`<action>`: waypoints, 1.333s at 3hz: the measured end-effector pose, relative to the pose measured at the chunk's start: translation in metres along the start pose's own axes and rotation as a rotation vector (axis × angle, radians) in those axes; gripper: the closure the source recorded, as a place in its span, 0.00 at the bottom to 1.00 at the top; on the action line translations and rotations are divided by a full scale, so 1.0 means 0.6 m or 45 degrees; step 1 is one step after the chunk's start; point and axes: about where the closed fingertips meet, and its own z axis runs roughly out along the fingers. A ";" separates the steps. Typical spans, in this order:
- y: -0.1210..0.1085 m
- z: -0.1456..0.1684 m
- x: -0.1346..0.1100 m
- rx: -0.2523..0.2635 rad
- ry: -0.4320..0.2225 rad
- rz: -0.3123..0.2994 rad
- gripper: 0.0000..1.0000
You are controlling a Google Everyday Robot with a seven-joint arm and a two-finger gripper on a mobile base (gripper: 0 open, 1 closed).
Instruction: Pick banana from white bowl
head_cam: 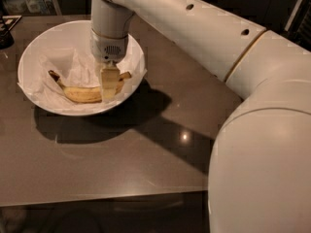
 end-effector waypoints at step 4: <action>-0.002 0.047 0.005 -0.064 0.017 0.019 0.88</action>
Offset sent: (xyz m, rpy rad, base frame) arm -0.0027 -0.0026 -0.0306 -0.0546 0.0753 -0.0122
